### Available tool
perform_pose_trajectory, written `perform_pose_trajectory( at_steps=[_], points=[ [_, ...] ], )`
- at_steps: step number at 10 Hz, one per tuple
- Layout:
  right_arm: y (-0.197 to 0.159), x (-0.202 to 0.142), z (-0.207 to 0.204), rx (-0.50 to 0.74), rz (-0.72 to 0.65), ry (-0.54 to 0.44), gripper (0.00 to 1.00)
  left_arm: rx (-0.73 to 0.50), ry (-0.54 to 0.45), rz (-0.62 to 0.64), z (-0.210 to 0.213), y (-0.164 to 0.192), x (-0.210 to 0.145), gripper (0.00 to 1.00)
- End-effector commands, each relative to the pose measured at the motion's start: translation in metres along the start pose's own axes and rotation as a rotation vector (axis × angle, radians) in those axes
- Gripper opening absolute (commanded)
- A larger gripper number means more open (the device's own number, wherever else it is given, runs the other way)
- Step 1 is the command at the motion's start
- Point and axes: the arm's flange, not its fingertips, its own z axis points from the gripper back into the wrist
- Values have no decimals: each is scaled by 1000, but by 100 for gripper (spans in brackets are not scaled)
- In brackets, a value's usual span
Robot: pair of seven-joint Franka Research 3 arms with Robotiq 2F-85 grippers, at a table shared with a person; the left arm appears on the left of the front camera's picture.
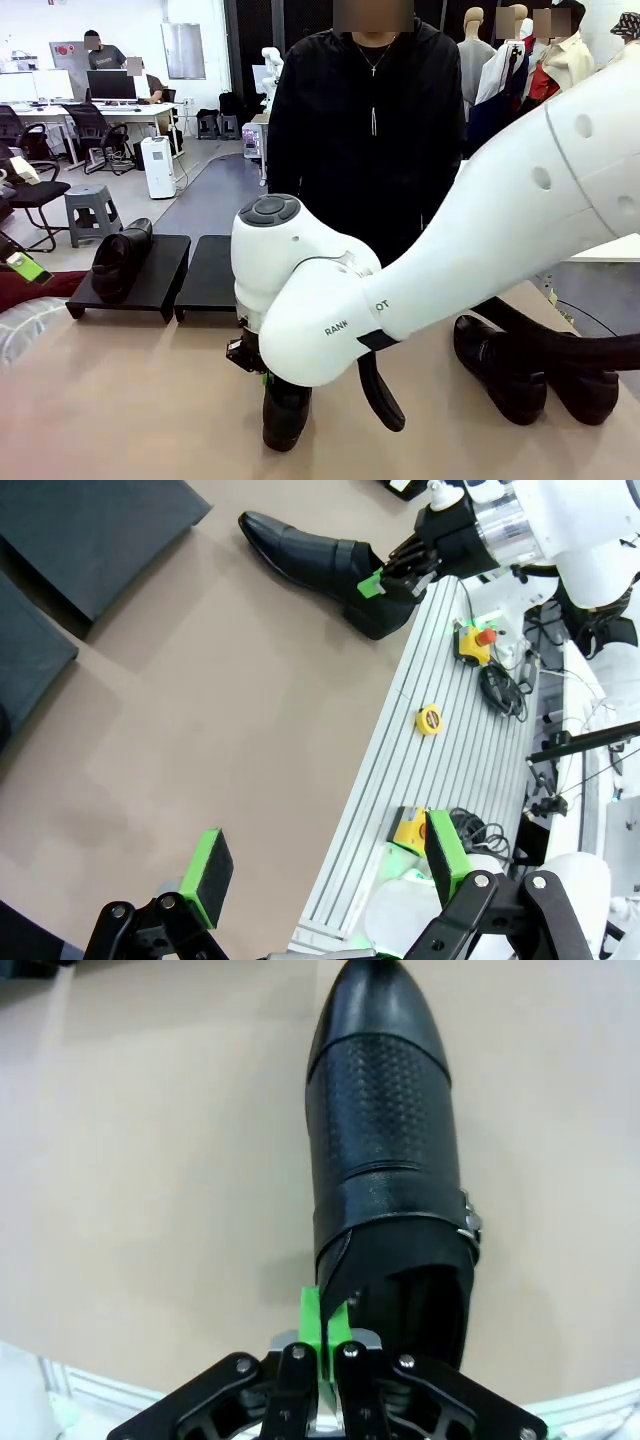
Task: Organize the shoes by placing them on the stand.
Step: Pick up one Shoe and place it in the middle of the table.
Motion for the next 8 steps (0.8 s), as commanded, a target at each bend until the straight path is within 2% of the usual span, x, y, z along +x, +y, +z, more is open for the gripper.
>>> perform_pose_trajectory(
  at_steps=[1, 3, 5, 6, 8],
  points=[
    [10, 7, 15, -16, -3, -22, 100, -5, 10, 8, 3, -2, -1, 100],
    [0, 5, 36, 29, 8, -29, 100, -5, 10, 8, 3, -2, -1, 100],
    [-38, 6, 87, 73, 25, -17, 100, -5, 10, 8, 3, -2, -1, 100],
    [-76, 7, 119, 142, 79, 27, 100, -5, 10, 8, 3, -2, -1, 100],
    [-191, 4, 173, 282, 109, 95, 100, -5, 10, 8, 3, -2, -1, 100]
  ],
)
